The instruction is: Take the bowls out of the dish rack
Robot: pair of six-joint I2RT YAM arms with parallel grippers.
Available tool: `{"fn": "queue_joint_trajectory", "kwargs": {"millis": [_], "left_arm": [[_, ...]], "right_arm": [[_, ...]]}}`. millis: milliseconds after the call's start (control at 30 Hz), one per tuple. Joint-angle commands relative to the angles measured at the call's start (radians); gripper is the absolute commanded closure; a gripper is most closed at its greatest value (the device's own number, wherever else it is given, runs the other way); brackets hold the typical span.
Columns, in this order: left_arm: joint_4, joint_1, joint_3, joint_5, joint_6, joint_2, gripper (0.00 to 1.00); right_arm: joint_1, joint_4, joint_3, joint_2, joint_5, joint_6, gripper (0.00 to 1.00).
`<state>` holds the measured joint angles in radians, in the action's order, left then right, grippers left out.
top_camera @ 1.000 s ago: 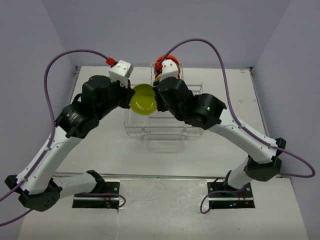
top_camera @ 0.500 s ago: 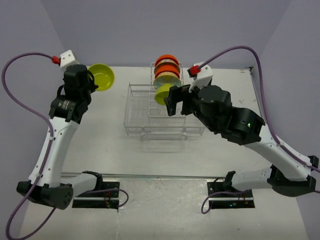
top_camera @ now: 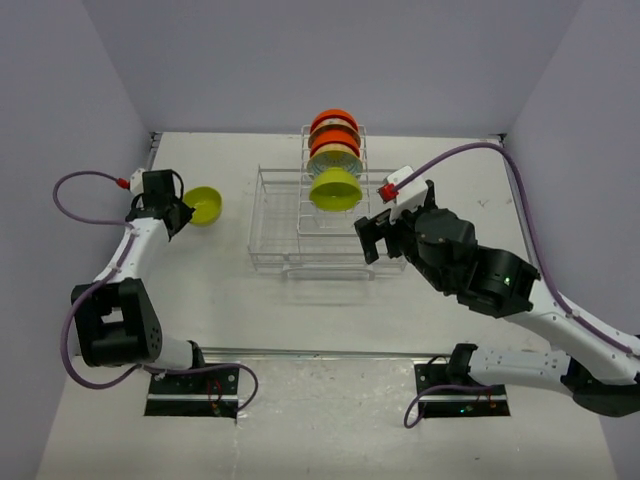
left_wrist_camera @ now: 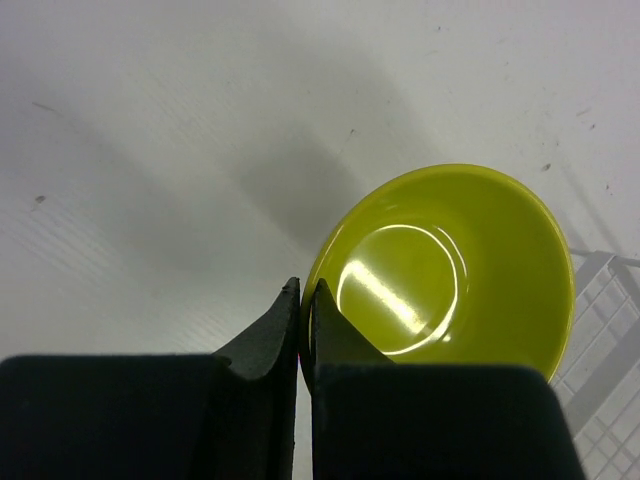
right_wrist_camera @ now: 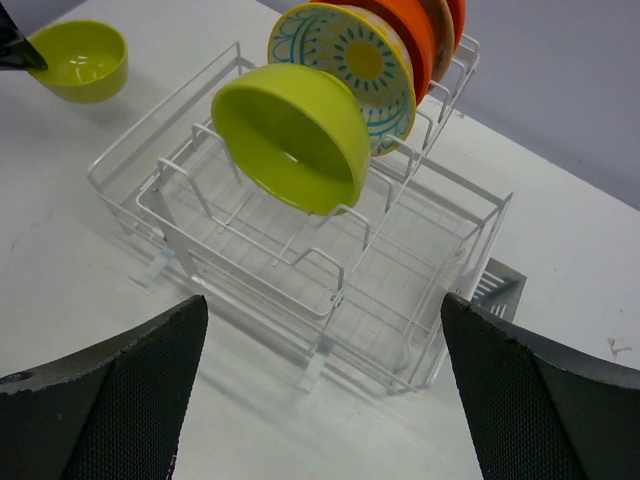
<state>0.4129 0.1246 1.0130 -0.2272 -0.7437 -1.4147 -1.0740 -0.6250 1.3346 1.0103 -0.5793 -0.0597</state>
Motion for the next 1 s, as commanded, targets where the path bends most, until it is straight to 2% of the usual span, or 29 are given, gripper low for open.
{"fn": "queue_joint_trajectory", "kwargs": {"millis": [0,133,400,500,533,600,667,700,733,767,800,933,967], "left_arm": [[-0.227,0.007,-0.065,0.062,-0.078,-0.023,1.0],[-0.293,0.006,-0.166,0.029,-0.103,-0.046,1.0],[-0.313,0.006,-0.223,-0.034,-0.094,-0.046,1.0],[-0.313,0.006,-0.249,-0.054,-0.091,-0.014,0.86],[-0.315,0.006,-0.255,-0.058,-0.085,-0.001,0.77],[-0.31,0.006,-0.261,-0.051,-0.082,0.035,0.73],[-0.289,0.006,-0.257,-0.043,-0.077,0.066,0.6],[-0.278,0.006,-0.252,-0.038,-0.077,0.101,0.51],[-0.238,0.006,-0.246,-0.029,-0.079,0.123,0.28],[-0.221,0.006,-0.24,-0.017,-0.079,0.15,0.09],[-0.201,0.006,-0.229,0.001,-0.075,0.216,0.0],[-0.106,-0.032,-0.159,0.06,0.041,0.397,0.0],[-0.089,-0.042,-0.14,0.102,0.075,0.431,0.0]], "right_arm": [[0.0,0.082,-0.052,-0.012,0.015,0.11,0.01],[-0.001,0.1,-0.055,0.001,0.045,0.158,0.01],[-0.003,0.11,-0.022,0.059,0.053,0.225,0.01],[-0.003,0.117,0.005,0.094,0.021,0.285,0.01],[-0.001,0.12,0.015,0.115,0.016,0.302,0.01],[-0.001,0.12,0.034,0.139,0.004,0.342,0.01],[-0.001,0.122,0.061,0.166,-0.004,0.365,0.01],[0.0,0.122,0.07,0.174,-0.005,0.392,0.01],[0.0,0.122,0.08,0.181,-0.004,0.408,0.01],[0.002,0.122,0.095,0.197,-0.002,0.428,0.01],[0.003,0.126,0.101,0.203,-0.004,0.478,0.01],[0.032,0.153,0.126,0.223,-0.019,0.599,0.04],[0.042,0.163,0.13,0.226,-0.016,0.624,0.09]]}}
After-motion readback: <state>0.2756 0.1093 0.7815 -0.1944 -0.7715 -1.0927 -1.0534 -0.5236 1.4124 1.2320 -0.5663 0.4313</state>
